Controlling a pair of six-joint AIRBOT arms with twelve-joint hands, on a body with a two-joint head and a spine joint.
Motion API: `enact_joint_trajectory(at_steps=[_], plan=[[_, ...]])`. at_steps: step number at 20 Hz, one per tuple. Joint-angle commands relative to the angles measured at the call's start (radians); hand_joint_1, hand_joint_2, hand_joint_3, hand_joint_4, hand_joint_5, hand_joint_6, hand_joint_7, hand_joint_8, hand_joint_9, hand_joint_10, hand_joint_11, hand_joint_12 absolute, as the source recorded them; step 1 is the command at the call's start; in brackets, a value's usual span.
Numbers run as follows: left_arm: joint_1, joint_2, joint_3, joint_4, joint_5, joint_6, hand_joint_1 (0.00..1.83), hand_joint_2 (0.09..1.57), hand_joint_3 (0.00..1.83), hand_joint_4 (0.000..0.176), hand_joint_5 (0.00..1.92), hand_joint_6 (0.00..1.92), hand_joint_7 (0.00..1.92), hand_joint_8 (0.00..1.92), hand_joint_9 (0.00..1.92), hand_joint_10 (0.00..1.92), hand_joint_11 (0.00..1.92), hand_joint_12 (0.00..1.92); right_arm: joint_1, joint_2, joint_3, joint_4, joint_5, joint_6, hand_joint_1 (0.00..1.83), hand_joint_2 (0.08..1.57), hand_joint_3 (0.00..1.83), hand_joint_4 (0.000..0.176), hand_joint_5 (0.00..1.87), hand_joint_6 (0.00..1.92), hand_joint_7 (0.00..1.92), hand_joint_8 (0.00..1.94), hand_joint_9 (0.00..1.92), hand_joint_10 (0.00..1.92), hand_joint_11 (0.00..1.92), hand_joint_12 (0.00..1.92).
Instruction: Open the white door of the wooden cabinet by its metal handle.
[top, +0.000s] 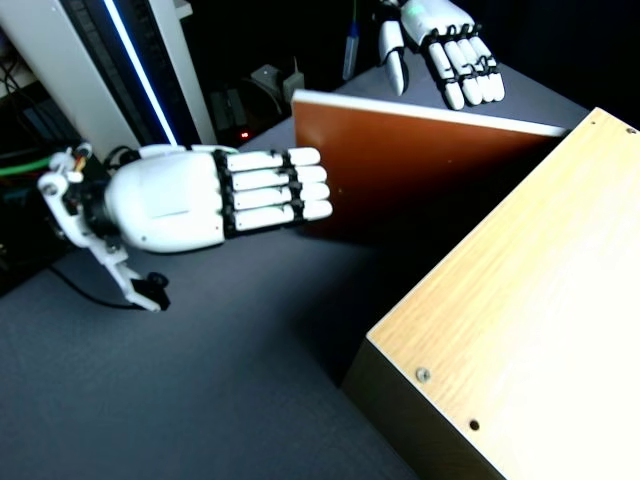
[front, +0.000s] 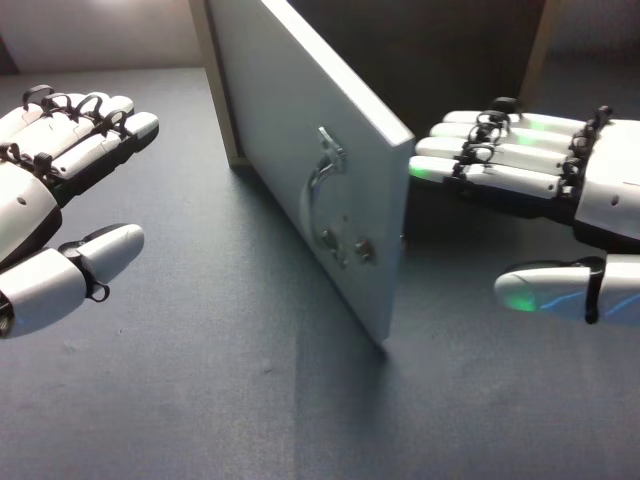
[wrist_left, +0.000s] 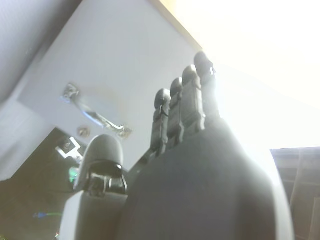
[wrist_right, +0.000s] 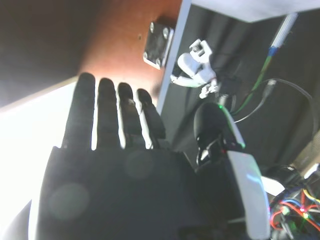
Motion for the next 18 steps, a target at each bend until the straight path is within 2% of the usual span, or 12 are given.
enact_joint_trajectory(at_steps=[1, 3, 7, 9, 12, 14, 15, 16, 17, 18], plan=[[-0.007, 0.003, 0.003, -0.003, -0.120, -0.001, 0.00, 1.57, 0.03, 0.000, 0.11, 0.00, 0.07, 0.00, 0.06, 0.00, 0.00, 0.27, 0.018, -0.005, -0.002, 0.026, 0.121, 0.012, 0.01, 1.48, 0.01, 0.000, 0.05, 0.02, 0.02, 0.01, 0.00, 0.00, 0.00, 0.00], [-0.007, 0.002, 0.003, -0.004, -0.120, -0.001, 0.00, 1.56, 0.02, 0.000, 0.12, 0.00, 0.08, 0.00, 0.07, 0.00, 0.00, 0.30, 0.032, -0.016, -0.002, 0.007, 0.120, 0.016, 0.00, 1.46, 0.00, 0.000, 0.05, 0.01, 0.02, 0.00, 0.00, 0.00, 0.00, 0.00], [-0.005, 0.002, 0.007, -0.017, -0.116, -0.001, 0.00, 1.40, 0.00, 0.000, 0.12, 0.00, 0.07, 0.00, 0.06, 0.00, 0.00, 0.34, 0.061, -0.052, 0.007, -0.012, 0.120, 0.016, 0.00, 1.47, 0.00, 0.000, 0.03, 0.00, 0.00, 0.00, 0.00, 0.00, 0.01, 0.00], [-0.004, 0.002, 0.011, -0.026, -0.113, 0.000, 0.00, 1.44, 0.00, 0.000, 0.03, 0.01, 0.00, 0.00, 0.00, 0.00, 0.00, 0.06, 0.072, -0.078, 0.020, -0.012, 0.119, 0.016, 0.00, 1.47, 0.00, 0.000, 0.01, 0.00, 0.00, 0.00, 0.00, 0.00, 0.00, 0.00], [-0.001, 0.002, 0.014, -0.055, -0.108, 0.019, 0.00, 1.36, 0.00, 0.000, 0.04, 0.01, 0.00, 0.00, 0.00, 0.00, 0.00, 0.00, 0.099, -0.124, 0.041, -0.030, 0.091, 0.016, 0.00, 1.47, 0.00, 0.000, 0.04, 0.01, 0.00, 0.00, 0.00, 0.00, 0.00, 0.00], [0.001, 0.003, 0.015, -0.065, -0.108, 0.024, 0.00, 1.37, 0.00, 0.000, 0.04, 0.01, 0.00, 0.00, 0.00, 0.00, 0.00, 0.00, 0.103, -0.134, 0.043, -0.035, 0.088, 0.016, 0.00, 1.47, 0.00, 0.000, 0.02, 0.00, 0.00, 0.00, 0.00, 0.00, 0.00, 0.00], [0.004, 0.003, 0.016, -0.074, -0.108, 0.029, 0.00, 1.53, 0.00, 0.000, 0.02, 0.00, 0.02, 0.00, 0.02, 0.00, 0.00, 0.36, 0.108, -0.144, 0.044, -0.043, 0.084, 0.016, 0.00, 1.49, 0.01, 0.000, 0.00, 0.00, 0.00, 0.00, 0.00, 0.00, 0.00, 0.00], [0.006, 0.004, 0.016, -0.080, -0.108, 0.034, 0.00, 1.54, 0.01, 0.000, 0.04, 0.01, 0.04, 0.01, 0.04, 0.01, 0.00, 0.40, 0.116, -0.151, 0.045, -0.055, 0.076, 0.016, 0.03, 1.49, 0.00, 0.000, 0.00, 0.00, 0.00, 0.00, 0.00, 0.00, 0.00, 0.00], [0.009, 0.005, 0.016, -0.085, -0.108, 0.037, 0.00, 1.56, 0.05, 0.000, 0.11, 0.02, 0.13, 0.02, 0.16, 0.02, 0.00, 0.84, 0.126, -0.159, 0.045, -0.071, 0.066, 0.016, 0.08, 1.48, 0.00, 0.000, 0.02, 0.01, 0.00, 0.00, 0.00, 0.00, 0.00, 0.00], [0.012, 0.006, 0.016, -0.091, -0.108, 0.040, 0.00, 1.57, 0.11, 0.000, 0.12, 0.01, 0.12, 0.01, 0.15, 0.01, 0.00, 0.86, 0.137, -0.166, 0.045, -0.085, 0.058, 0.016, 0.12, 1.47, 0.00, 0.000, 0.04, 0.01, 0.02, 0.00, 0.00, 0.00, 0.00, 0.00]])
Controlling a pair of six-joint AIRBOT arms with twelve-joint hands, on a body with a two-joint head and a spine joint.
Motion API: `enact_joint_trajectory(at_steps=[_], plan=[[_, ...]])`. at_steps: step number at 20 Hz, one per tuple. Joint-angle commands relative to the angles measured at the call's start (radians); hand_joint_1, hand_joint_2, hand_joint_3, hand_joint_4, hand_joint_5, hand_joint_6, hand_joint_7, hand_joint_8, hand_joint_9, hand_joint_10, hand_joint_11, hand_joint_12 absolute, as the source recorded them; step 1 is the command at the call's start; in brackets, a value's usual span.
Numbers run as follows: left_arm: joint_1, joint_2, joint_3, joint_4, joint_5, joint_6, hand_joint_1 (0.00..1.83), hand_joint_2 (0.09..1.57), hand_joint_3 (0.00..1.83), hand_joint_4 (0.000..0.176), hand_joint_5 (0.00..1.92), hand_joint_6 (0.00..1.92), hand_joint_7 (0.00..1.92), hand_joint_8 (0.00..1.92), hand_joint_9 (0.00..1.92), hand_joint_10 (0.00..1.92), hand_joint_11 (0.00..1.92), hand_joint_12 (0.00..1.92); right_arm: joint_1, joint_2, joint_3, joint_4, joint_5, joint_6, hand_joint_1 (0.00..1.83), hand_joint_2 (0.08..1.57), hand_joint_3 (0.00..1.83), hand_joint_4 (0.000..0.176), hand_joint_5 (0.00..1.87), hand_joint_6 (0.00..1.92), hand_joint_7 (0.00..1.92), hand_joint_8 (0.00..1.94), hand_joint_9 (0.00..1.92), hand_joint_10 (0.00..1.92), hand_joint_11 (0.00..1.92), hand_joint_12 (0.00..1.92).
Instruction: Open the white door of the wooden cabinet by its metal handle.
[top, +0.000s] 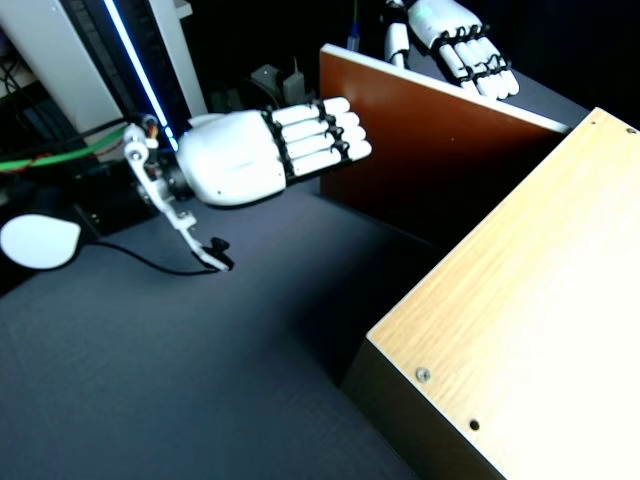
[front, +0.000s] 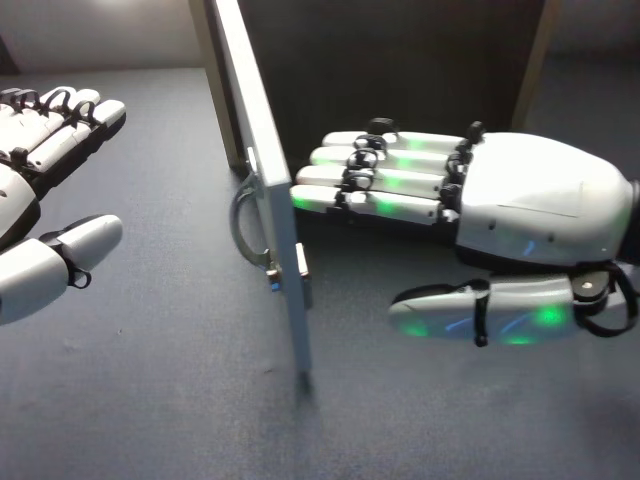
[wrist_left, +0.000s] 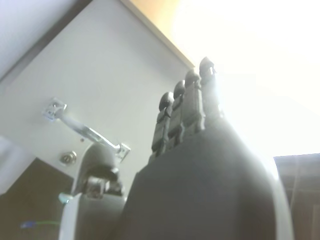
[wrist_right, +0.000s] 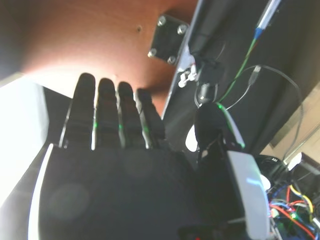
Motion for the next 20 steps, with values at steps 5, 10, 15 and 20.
enact_joint_trajectory(at_steps=[5, 10, 15, 20], plan=[[0.000, 0.006, 0.011, -0.032, -0.120, 0.014, 0.00, 1.48, 0.09, 0.000, 0.02, 0.00, 0.00, 0.00, 0.00, 0.00, 0.00, 0.01, 0.041, -0.051, 0.002, 0.015, 0.097, 0.002, 0.29, 1.43, 0.00, 0.000, 0.01, 0.00, 0.02, 0.00, 0.00, 0.00, 0.00, 0.00], [-0.002, 0.004, 0.013, -0.033, -0.121, 0.014, 0.00, 1.55, 0.08, 0.000, 0.11, 0.00, 0.06, 0.00, 0.01, 0.01, 0.00, 0.02, 0.066, -0.108, 0.017, 0.008, 0.097, 0.002, 0.12, 1.45, 0.00, 0.000, 0.00, 0.00, 0.00, 0.00, 0.00, 0.00, 0.00, 0.00], [-0.003, 0.003, 0.014, -0.033, -0.122, 0.014, 0.00, 1.55, 0.05, 0.000, 0.08, 0.00, 0.03, 0.00, 0.00, 0.00, 0.00, 0.00, 0.076, -0.145, 0.029, 0.016, 0.097, 0.002, 0.29, 1.45, 0.01, 0.000, 0.00, 0.00, 0.00, 0.00, 0.00, 0.00, 0.00, 0.00], [-0.006, 0.001, 0.016, -0.029, -0.122, 0.014, 0.00, 1.57, 0.06, 0.000, 0.08, 0.00, 0.04, 0.00, 0.00, 0.00, 0.00, 0.00, 0.077, -0.171, 0.038, 0.021, 0.097, 0.002, 0.32, 1.47, 0.00, 0.000, 0.01, 0.00, 0.00, 0.00, 0.00, 0.00, 0.00, 0.00]])
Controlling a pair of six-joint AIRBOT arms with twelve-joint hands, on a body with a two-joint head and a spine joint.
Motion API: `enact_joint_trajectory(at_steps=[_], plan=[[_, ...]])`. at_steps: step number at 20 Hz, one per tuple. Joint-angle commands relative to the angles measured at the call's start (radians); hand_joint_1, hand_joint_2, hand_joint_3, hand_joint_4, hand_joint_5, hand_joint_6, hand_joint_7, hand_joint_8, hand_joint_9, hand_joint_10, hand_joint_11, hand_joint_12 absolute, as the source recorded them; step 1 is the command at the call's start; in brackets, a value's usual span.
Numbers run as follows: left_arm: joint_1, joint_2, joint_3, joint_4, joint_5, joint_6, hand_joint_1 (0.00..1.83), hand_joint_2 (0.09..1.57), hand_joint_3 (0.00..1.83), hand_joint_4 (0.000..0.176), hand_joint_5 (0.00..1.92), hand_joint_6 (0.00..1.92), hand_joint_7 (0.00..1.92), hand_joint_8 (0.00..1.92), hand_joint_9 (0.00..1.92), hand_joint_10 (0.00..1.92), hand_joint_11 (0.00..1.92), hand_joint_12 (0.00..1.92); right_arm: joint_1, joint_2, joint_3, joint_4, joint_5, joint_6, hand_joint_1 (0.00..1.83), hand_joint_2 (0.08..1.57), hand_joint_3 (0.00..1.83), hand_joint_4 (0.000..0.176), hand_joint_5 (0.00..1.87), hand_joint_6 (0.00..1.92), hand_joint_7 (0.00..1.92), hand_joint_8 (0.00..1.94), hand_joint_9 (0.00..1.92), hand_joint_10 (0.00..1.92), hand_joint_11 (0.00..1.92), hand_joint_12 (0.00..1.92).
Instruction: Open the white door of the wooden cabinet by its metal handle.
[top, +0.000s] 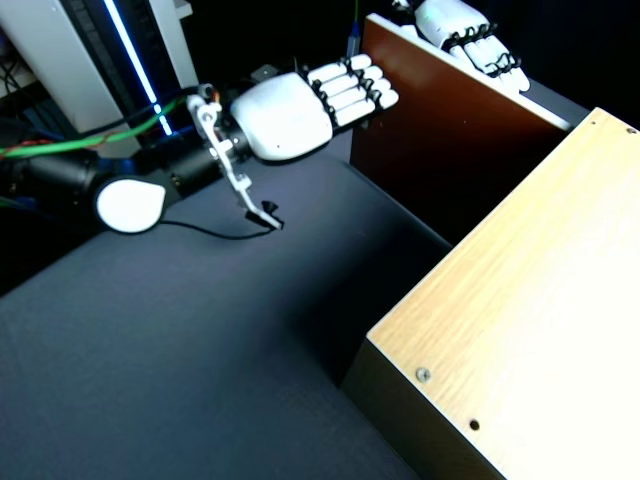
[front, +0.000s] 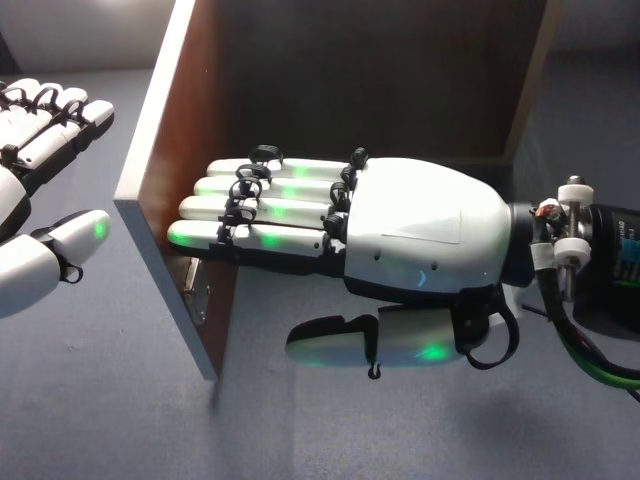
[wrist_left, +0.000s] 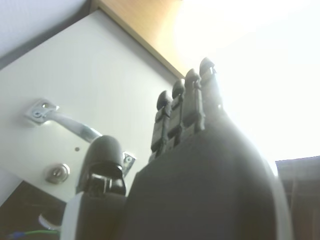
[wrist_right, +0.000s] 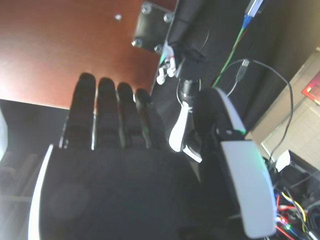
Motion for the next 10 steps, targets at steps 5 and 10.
enact_joint_trajectory(at_steps=[5, 10], plan=[[-0.007, -0.002, 0.006, -0.002, -0.125, 0.000, 0.00, 1.57, 0.08, 0.000, 0.12, 0.01, 0.06, 0.01, 0.02, 0.00, 0.02, 0.02, 0.015, -0.001, -0.004, 0.046, 0.113, 0.002, 0.31, 1.46, 0.00, 0.000, 0.00, 0.00, 0.00, 0.00, 0.00, 0.00, 0.00, 0.00], [-0.004, -0.001, 0.002, -0.001, -0.136, -0.005, 0.00, 1.56, 0.37, 0.000, 0.03, 0.01, 0.03, 0.00, 0.03, 0.01, 0.00, 0.64, 0.015, 0.046, -0.021, 0.088, 0.114, 0.002, 0.05, 1.52, 0.00, 0.000, 0.00, 0.00, 0.00, 0.00, 0.00, 0.00, 0.00, 0.00]])
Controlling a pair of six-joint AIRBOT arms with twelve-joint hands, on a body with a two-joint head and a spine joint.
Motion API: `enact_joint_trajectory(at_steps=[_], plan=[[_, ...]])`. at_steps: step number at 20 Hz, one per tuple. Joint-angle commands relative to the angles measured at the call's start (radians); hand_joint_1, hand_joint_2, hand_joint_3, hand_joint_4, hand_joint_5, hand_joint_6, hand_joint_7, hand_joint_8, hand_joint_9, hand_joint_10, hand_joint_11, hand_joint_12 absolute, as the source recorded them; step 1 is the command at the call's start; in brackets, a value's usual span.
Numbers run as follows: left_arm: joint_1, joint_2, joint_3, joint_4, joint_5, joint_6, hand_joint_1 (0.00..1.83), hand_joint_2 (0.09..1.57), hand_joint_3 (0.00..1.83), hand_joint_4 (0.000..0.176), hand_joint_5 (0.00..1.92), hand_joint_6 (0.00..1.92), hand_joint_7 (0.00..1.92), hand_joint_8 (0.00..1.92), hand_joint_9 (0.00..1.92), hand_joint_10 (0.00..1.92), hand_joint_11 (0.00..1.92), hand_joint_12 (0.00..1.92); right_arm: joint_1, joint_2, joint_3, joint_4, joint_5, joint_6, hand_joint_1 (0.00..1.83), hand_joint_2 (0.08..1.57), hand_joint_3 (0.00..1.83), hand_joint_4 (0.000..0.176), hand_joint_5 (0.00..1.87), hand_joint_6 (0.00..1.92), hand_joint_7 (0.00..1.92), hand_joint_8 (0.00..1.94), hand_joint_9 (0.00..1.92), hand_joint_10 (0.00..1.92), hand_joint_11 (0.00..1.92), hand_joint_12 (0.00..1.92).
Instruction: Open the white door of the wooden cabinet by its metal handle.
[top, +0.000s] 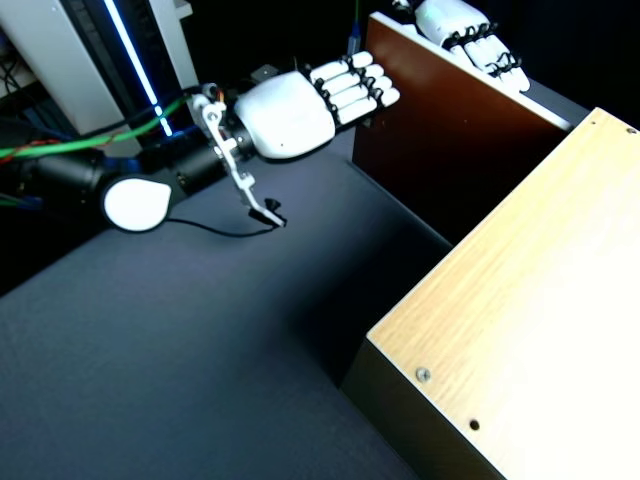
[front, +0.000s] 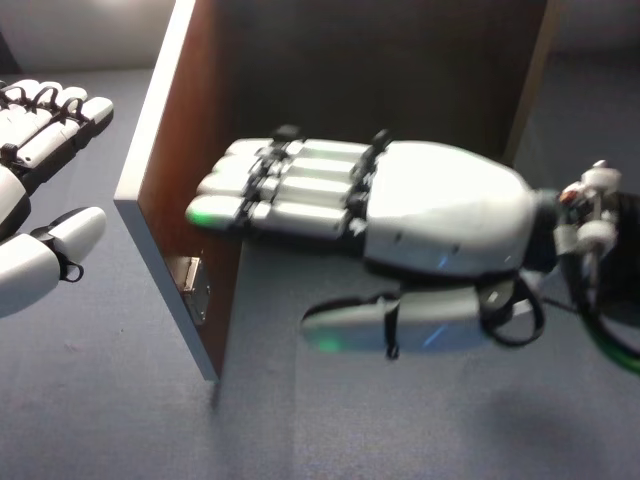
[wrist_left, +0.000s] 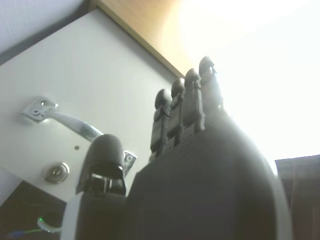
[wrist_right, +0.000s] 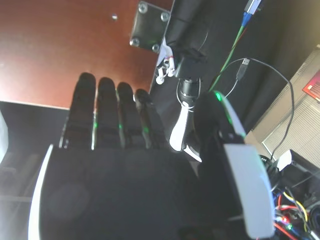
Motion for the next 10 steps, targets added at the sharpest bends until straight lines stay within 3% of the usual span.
enact_joint_trajectory(at_steps=[1, 2, 3, 4, 5, 7, 8, 9, 10], plan=[[-0.006, -0.001, 0.001, -0.001, -0.134, -0.005, 0.00, 1.57, 0.37, 0.000, 0.07, 0.02, 0.08, 0.01, 0.10, 0.03, 0.00, 0.98, 0.009, 0.014, -0.006, 0.059, 0.112, 0.001, 0.01, 1.53, 0.01, 0.000, 0.00, 0.00, 0.00, 0.00, 0.00, 0.00, 0.00, 0.00], [-0.005, -0.001, 0.000, 0.001, -0.134, -0.006, 0.00, 1.57, 0.37, 0.000, 0.07, 0.02, 0.08, 0.01, 0.10, 0.03, 0.00, 0.98, -0.001, 0.030, -0.006, 0.078, 0.114, 0.000, 0.01, 1.53, 0.01, 0.000, 0.00, 0.00, 0.00, 0.00, 0.00, 0.00, 0.00, 0.00], [-0.005, 0.000, -0.001, 0.002, -0.134, -0.006, 0.00, 1.40, 0.12, 0.000, 0.07, 0.00, 0.03, 0.02, 0.02, 0.00, 0.00, 0.33, -0.013, 0.045, -0.006, 0.097, 0.117, -0.004, 0.00, 1.51, 0.00, 0.000, 0.00, 0.00, 0.00, 0.00, 0.00, 0.00, 0.00, 0.00], [-0.004, 0.000, -0.002, 0.003, -0.136, -0.007, 0.00, 1.40, 0.12, 0.000, 0.07, 0.00, 0.03, 0.02, 0.02, 0.00, 0.00, 0.33, -0.027, 0.063, -0.006, 0.129, 0.123, -0.011, 0.00, 1.51, 0.00, 0.000, 0.00, 0.00, 0.00, 0.00, 0.00, 0.00, 0.00, 0.00], [-0.003, 0.002, -0.005, 0.004, -0.141, -0.007, 0.00, 1.41, 0.04, 0.000, 0.09, 0.00, 0.04, 0.00, 0.00, 0.00, 0.00, 0.01, -0.038, 0.081, -0.006, 0.156, 0.129, -0.021, 0.00, 1.48, 0.00, 0.000, 0.00, 0.00, 0.00, 0.00, 0.00, 0.00, 0.00, 0.00], [0.003, 0.005, -0.011, 0.006, -0.152, -0.012, 0.00, 1.54, 0.04, 0.000, 0.13, 0.00, 0.07, 0.00, 0.05, 0.01, 0.05, 0.04, -0.057, 0.114, -0.009, 0.203, 0.136, -0.042, 0.00, 1.48, 0.00, 0.000, 0.00, 0.00, 0.00, 0.00, 0.00, 0.00, 0.00, 0.00], [0.006, 0.006, -0.014, 0.009, -0.160, -0.015, 0.00, 1.56, 0.07, 0.000, 0.12, 0.01, 0.07, 0.01, 0.07, 0.00, 0.01, 0.24, -0.072, 0.135, -0.016, 0.232, 0.144, -0.060, 0.00, 1.47, 0.00, 0.000, 0.00, 0.00, 0.00, 0.00, 0.00, 0.00, 0.00, 0.00], [0.008, 0.007, -0.017, 0.012, -0.167, -0.016, 0.00, 1.57, 0.08, 0.000, 0.12, 0.00, 0.07, 0.01, 0.07, 0.00, 0.00, 0.28, -0.090, 0.159, -0.026, 0.265, 0.157, -0.083, 0.00, 1.48, 0.00, 0.000, 0.00, 0.00, 0.00, 0.00, 0.00, 0.00, 0.00, 0.00], [0.009, 0.009, -0.019, 0.014, -0.173, -0.017, 0.00, 1.57, 0.08, 0.000, 0.10, 0.00, 0.07, 0.00, 0.05, 0.00, 0.00, 0.23, -0.108, 0.181, -0.035, 0.298, 0.172, -0.099, 0.00, 1.49, 0.00, 0.000, 0.01, 0.01, 0.00, 0.00, 0.00, 0.00, 0.00, 0.00]])
